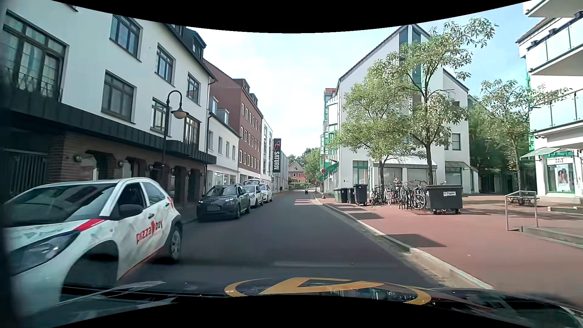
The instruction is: Follow the waypoints while adhering to traffic rules and regulations
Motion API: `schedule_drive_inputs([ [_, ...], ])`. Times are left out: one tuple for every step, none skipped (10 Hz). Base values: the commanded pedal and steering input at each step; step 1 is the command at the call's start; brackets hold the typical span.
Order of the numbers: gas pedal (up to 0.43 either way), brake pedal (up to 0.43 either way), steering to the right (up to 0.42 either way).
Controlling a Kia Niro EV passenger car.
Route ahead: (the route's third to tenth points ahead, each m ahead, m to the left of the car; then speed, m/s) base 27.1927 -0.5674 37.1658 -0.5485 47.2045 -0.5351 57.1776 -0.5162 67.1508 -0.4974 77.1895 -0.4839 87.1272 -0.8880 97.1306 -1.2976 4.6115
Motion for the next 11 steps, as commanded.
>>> schedule_drive_inputs([
  [0.067, 0.0, -0.021],
  [0.067, 0.0, -0.021],
  [0.067, 0.0, -0.021],
  [0.067, 0.0, -0.025],
  [0.067, 0.0, -0.031],
  [0.067, 0.0, -0.038],
  [0.067, 0.0, -0.034],
  [0.059, 0.0, -0.025],
  [0.059, 0.0, -0.013],
  [0.059, 0.0, -0.011],
  [0.059, 0.0, -0.013],
])
